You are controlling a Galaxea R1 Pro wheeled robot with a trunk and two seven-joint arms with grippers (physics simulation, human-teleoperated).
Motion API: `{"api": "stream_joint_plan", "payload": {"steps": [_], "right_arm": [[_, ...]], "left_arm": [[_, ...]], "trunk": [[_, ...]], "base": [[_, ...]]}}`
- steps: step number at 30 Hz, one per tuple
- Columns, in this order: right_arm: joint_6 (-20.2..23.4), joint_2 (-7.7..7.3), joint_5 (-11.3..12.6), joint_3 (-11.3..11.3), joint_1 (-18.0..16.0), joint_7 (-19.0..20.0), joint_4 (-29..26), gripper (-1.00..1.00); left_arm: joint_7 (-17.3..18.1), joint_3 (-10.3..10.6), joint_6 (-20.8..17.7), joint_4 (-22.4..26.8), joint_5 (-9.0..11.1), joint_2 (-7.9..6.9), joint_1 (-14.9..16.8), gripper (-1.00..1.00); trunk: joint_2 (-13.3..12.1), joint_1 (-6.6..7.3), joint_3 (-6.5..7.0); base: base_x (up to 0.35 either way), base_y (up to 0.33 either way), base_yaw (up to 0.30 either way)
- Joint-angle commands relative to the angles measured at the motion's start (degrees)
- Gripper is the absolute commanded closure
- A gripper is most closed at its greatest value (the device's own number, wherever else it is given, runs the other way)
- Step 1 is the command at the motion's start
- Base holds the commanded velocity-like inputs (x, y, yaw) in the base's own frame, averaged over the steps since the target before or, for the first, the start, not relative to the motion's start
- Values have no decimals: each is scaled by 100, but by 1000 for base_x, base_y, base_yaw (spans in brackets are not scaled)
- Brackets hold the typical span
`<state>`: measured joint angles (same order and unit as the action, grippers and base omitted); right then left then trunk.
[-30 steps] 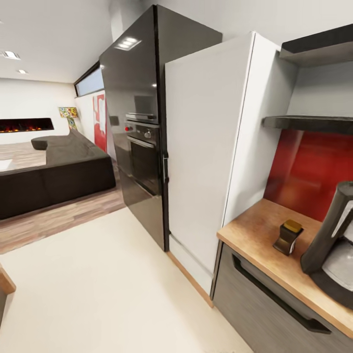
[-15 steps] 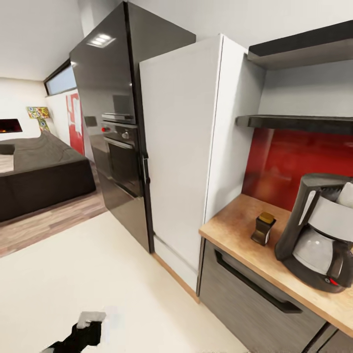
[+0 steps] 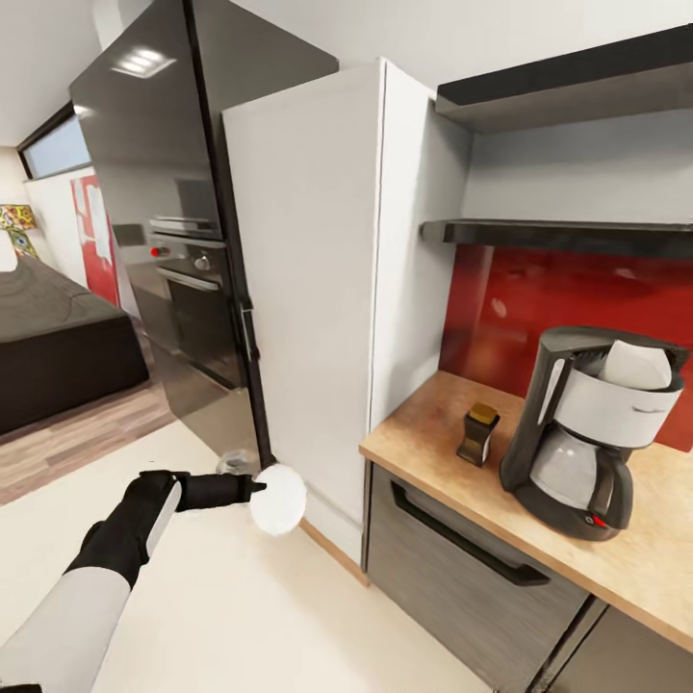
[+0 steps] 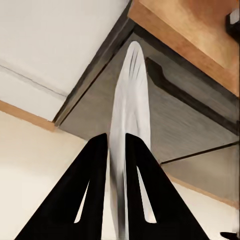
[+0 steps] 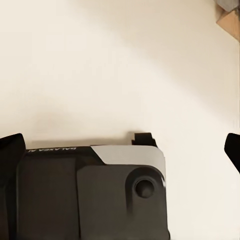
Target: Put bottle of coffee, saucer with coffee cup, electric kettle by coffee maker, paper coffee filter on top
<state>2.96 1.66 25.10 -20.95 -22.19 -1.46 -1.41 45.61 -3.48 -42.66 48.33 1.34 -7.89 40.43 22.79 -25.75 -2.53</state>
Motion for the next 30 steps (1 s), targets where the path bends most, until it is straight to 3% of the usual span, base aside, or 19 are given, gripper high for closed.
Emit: {"api": "stream_joint_plan", "payload": {"steps": [1,4,9,14,17,23,30], "right_arm": [[29,2,47,-49,-4,-14,-8,-100],[30,7,47,-50,-4,-13,-7,-100],[30,2,47,-50,-4,-5,-3,-100],[30,1,47,-50,-4,-4,-2,-100],[30,1,47,-50,-4,-4,-2,-100],[30,7,47,-50,-4,-4,-5,-100],[30,10,47,-50,-4,-7,-8,-100]], "left_arm": [[67,-3,-185,3,-19,5,92,100],[274,17,-608,1,-32,-8,270,100],[604,61,-889,1,-30,-68,380,100],[727,53,-1416,-47,39,-9,489,100],[927,52,-1507,-69,172,-5,498,100],[1844,33,-1550,-77,327,7,449,100],[2024,-19,-1516,-70,485,61,408,100]], "trunk": [[13,-3,-21],[13,-3,-43],[13,-3,-80],[13,-3,-117],[13,-3,-139],[13,-3,-184],[13,-3,-237]], "base": [[0,0,-206],[0,0,-199],[0,0,-194],[0,0,-191],[0,0,-190],[0,0,-190],[0,0,-179]]}}
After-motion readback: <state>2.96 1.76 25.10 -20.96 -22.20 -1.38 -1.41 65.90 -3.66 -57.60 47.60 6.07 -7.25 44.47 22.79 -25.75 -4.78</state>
